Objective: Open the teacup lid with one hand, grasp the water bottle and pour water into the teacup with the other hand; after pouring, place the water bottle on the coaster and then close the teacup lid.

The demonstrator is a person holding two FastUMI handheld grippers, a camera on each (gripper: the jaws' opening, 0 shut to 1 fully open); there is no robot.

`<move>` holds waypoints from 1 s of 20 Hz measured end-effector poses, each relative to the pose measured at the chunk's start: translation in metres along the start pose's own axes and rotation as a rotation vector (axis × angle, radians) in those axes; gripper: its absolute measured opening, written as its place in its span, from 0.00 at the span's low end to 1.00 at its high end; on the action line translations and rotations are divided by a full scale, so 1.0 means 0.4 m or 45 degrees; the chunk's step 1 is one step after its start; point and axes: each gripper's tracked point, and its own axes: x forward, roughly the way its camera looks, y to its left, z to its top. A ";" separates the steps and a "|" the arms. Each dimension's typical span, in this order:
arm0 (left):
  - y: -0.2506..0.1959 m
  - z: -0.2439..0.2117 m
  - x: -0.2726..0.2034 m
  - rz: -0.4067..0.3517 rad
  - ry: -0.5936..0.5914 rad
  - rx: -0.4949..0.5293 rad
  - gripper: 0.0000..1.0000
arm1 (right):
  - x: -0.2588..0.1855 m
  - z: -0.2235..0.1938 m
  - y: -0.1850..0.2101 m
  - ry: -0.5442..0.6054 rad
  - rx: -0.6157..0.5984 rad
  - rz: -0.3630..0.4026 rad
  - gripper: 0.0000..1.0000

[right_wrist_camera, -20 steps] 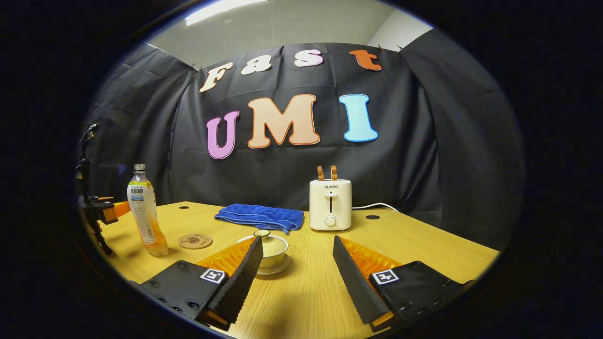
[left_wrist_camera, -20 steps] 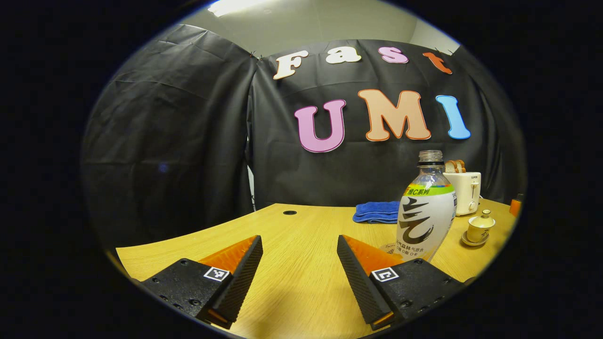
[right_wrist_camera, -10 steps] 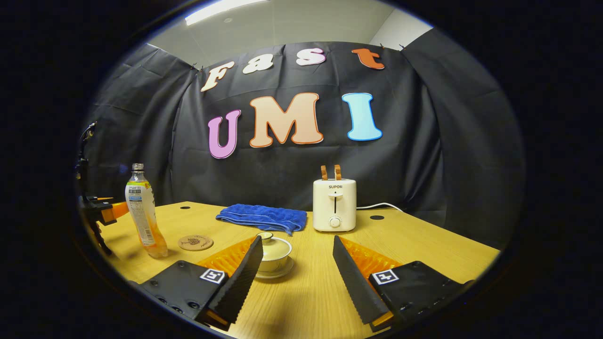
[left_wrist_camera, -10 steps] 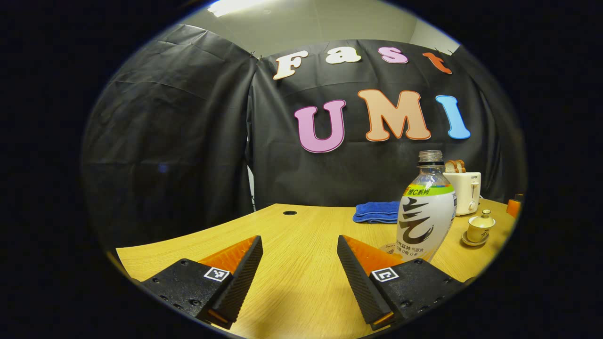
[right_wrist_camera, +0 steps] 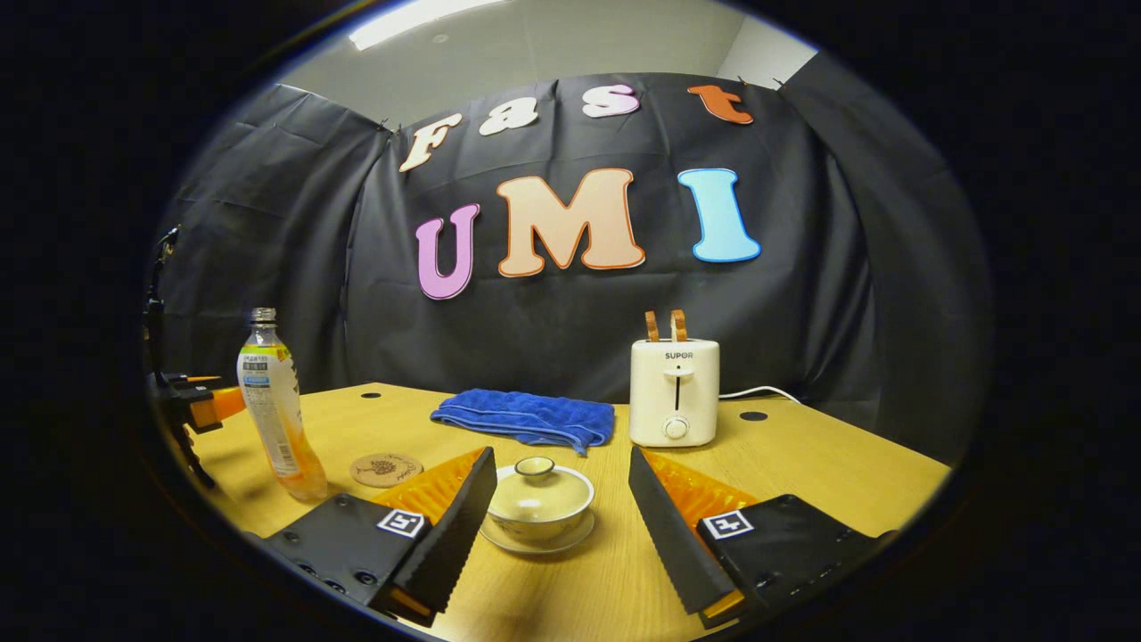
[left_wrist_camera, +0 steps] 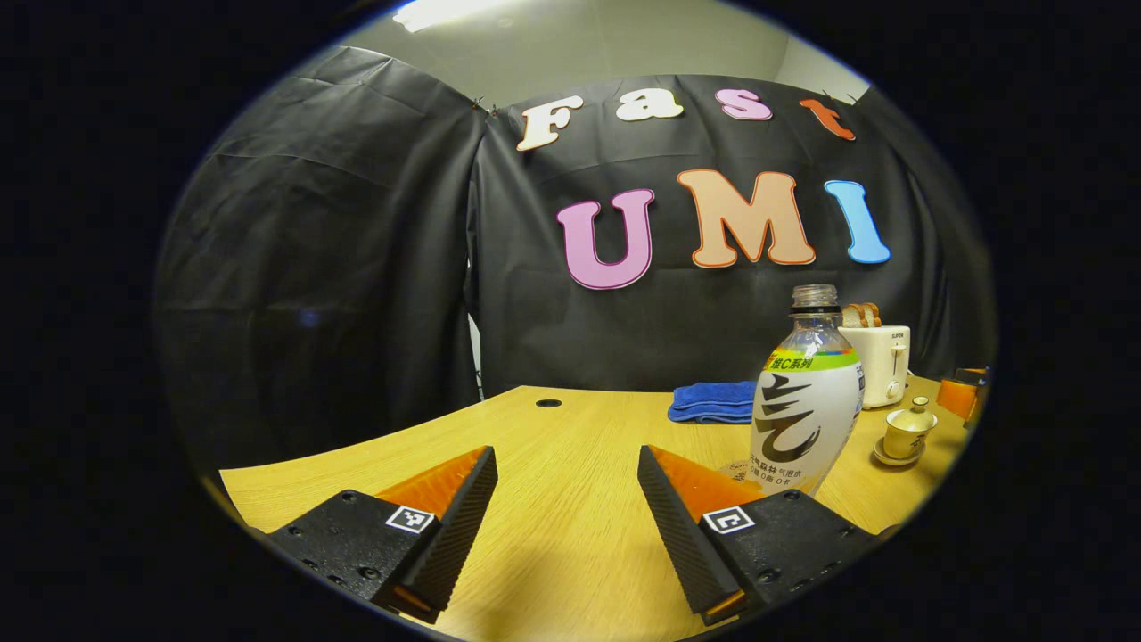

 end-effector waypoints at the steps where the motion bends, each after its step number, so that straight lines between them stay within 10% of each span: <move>1: 0.000 0.002 0.000 0.000 0.000 0.000 0.93 | 0.011 0.000 0.012 0.001 0.001 0.022 1.00; 10: 0.000 0.001 0.000 0.000 0.001 -0.001 0.93 | 0.087 -0.021 0.042 0.058 0.001 0.067 0.95; 14: 0.000 0.001 0.000 0.000 0.001 -0.001 0.93 | 0.107 -0.047 0.047 0.141 -0.011 0.077 0.73; 18: 0.000 0.001 0.001 0.000 0.001 -0.001 0.93 | 0.116 -0.072 0.048 0.224 -0.012 0.086 0.72; 20: 0.000 0.000 0.001 0.000 0.001 -0.002 0.93 | 0.124 -0.071 0.048 0.217 -0.020 0.082 0.48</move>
